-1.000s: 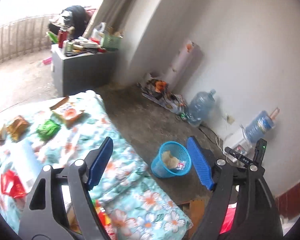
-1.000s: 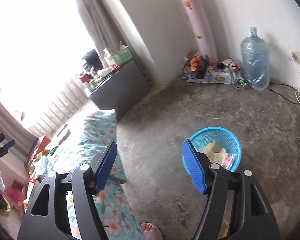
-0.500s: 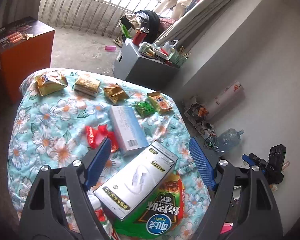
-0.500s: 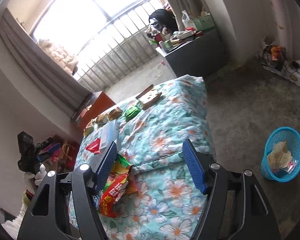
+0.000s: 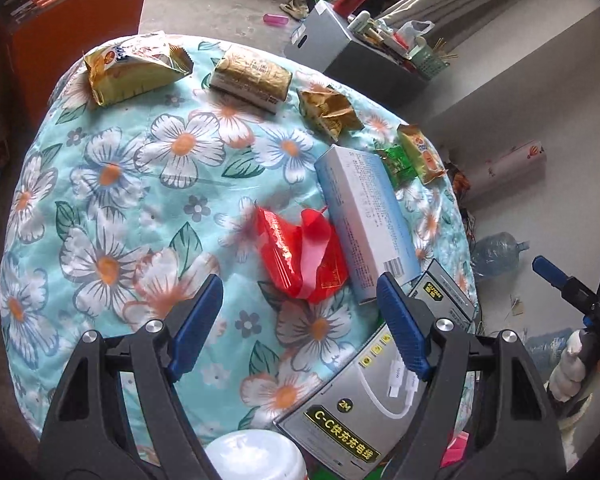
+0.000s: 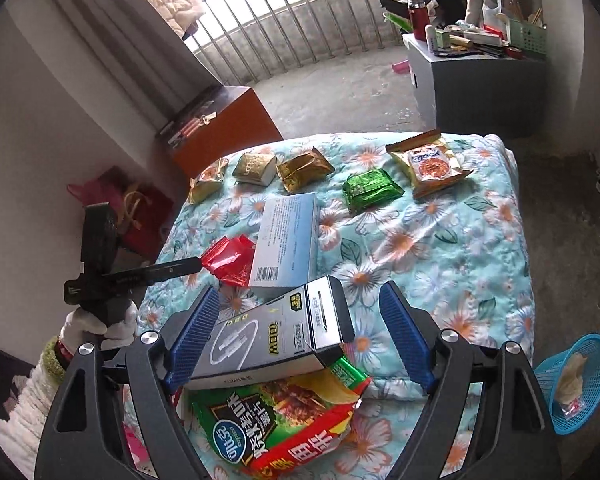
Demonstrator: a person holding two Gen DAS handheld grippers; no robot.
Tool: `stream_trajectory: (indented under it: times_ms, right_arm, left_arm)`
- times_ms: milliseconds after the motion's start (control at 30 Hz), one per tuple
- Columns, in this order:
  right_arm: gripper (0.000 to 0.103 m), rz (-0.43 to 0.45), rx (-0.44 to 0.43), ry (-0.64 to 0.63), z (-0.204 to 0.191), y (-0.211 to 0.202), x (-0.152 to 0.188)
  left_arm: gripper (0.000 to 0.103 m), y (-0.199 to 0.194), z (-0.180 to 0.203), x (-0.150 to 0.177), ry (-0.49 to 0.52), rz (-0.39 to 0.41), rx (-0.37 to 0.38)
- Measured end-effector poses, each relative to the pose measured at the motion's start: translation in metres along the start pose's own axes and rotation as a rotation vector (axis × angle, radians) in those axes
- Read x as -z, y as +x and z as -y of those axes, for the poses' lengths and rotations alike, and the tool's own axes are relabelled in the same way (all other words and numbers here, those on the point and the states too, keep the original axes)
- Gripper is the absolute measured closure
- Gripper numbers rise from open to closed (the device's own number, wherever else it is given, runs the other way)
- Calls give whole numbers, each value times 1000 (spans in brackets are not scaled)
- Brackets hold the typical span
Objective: Collect trash
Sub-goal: 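Grasp the red plastic wrapper with the left tool while the right tool grasps the white-blue box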
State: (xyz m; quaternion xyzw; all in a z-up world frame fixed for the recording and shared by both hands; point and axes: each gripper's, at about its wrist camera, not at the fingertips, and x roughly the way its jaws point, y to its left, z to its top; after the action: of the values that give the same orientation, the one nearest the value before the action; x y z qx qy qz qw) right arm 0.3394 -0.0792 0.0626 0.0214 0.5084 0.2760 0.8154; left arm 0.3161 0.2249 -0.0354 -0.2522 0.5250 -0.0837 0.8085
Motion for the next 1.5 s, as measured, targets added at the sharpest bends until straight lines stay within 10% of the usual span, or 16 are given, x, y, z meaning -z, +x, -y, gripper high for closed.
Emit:
stream_trajectory:
  times_ms: [467, 900, 1500]
  right_arm:
    - [23, -204, 23, 72, -10, 117, -46]
    - [23, -250, 159, 7, -30, 167, -58]
    - [26, -326, 290, -72, -48, 211, -61]
  left_arm:
    - [89, 43, -1, -15, 103, -78, 18]
    - [92, -15, -44, 0, 25, 87, -17]
    - [92, -18, -64, 8, -11, 107, 1]
